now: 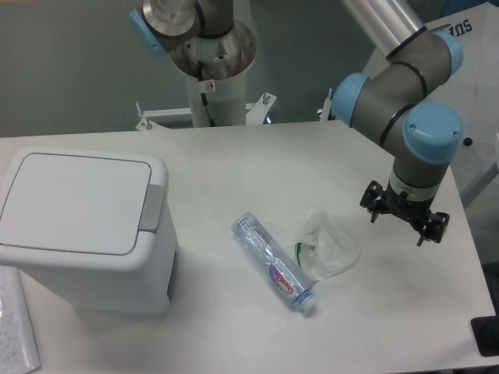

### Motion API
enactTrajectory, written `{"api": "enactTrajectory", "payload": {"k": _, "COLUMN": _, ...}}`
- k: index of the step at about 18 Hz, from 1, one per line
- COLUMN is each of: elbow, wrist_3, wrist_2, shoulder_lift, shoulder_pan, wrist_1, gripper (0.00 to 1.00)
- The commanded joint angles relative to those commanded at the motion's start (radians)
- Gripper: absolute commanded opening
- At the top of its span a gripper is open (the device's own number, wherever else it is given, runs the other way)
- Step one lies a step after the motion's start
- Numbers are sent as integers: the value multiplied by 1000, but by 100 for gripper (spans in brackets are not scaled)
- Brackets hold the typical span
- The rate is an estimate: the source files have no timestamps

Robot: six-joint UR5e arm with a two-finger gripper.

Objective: Open the trash can
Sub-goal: 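Move the gripper from its start pose toward the trash can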

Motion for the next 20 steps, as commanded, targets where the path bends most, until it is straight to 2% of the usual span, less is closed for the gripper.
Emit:
{"api": "enactTrajectory", "payload": {"k": 6, "elbow": -5, "wrist_3": 3, "wrist_2": -9, "shoulder_lift": 14, "shoulder_pan": 15, "wrist_1": 2, "gripper": 100}}
{"api": "enactTrajectory", "payload": {"k": 7, "elbow": -15, "wrist_3": 3, "wrist_2": -11, "shoulder_lift": 31, "shoulder_pan": 18, "wrist_1": -5, "gripper": 100}}
{"api": "enactTrajectory", "payload": {"k": 9, "elbow": -76, "wrist_3": 5, "wrist_2": -20, "shoulder_lift": 60, "shoulder_pan": 29, "wrist_1": 1, "gripper": 100}}
{"api": "enactTrajectory", "payload": {"k": 12, "elbow": -86, "wrist_3": 8, "wrist_2": -35, "shoulder_lift": 69, "shoulder_pan": 67, "wrist_1": 6, "gripper": 100}}
{"api": "enactTrajectory", "payload": {"k": 15, "elbow": -112, "wrist_3": 2, "wrist_2": -107, "shoulder_lift": 95, "shoulder_pan": 81, "wrist_1": 6, "gripper": 100}}
{"api": "enactTrajectory", "payload": {"k": 19, "elbow": -124, "wrist_3": -141, "wrist_2": -149, "shoulder_lift": 121, "shoulder_pan": 60, "wrist_1": 5, "gripper": 100}}
{"api": "enactTrajectory", "payload": {"k": 20, "elbow": -121, "wrist_3": -187, "wrist_2": -199, "shoulder_lift": 133, "shoulder_pan": 48, "wrist_1": 5, "gripper": 100}}
